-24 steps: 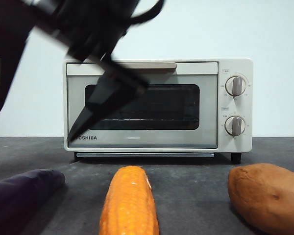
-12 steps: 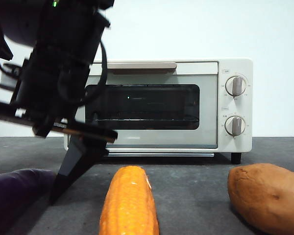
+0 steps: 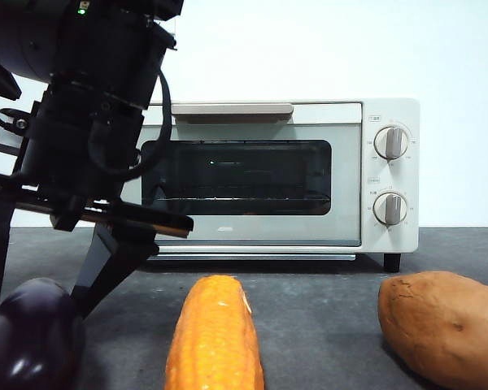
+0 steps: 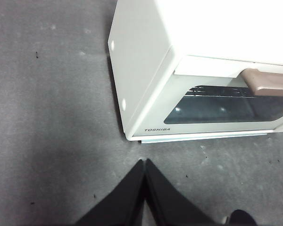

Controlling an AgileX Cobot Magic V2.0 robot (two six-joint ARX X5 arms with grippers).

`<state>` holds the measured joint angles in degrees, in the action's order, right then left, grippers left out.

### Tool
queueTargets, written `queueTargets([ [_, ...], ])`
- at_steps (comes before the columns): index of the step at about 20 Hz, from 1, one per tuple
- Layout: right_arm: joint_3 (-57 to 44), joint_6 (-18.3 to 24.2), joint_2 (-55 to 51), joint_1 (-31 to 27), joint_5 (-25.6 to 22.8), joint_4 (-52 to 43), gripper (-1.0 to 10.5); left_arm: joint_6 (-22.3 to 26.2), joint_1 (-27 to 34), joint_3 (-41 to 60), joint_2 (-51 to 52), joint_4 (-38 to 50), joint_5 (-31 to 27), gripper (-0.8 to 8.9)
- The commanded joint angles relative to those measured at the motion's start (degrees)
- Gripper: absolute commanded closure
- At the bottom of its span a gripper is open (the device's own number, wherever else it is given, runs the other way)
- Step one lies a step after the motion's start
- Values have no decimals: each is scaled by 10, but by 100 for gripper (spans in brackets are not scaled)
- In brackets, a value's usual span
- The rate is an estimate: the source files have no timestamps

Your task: Take the eggplant from the table,put the eggplant in the oven

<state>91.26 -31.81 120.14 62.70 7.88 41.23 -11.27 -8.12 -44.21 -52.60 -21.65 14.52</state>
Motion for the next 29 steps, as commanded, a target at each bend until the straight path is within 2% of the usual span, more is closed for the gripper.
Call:
queueTargets([
  [1,48,16,2,9,12,45,768,15,0,-12,-5,4,-2,807],
  [5,125,94,-14,11,10,189,768,16,14,-21,-5,5,-2,807],
  [9,158,167,-45,16,8,297,768,16,18,-54,-6,9,-2,807],
  [10,158,185,-56,16,2,324,768,16,18,-61,-7,17,-2,807],
  [12,158,221,-82,17,-45,382,768,13,18,-67,-7,45,1,807],
  [15,155,246,-129,23,-129,401,768,-3,17,-77,-20,60,9,807],
  [20,155,288,-220,23,-188,401,768,-17,7,-104,-70,67,67,807],
  [24,155,295,-297,21,-274,401,768,-17,-46,-146,-133,64,78,807],
  [29,155,288,-382,20,-308,401,768,-12,-133,-228,-227,56,78,807],
])
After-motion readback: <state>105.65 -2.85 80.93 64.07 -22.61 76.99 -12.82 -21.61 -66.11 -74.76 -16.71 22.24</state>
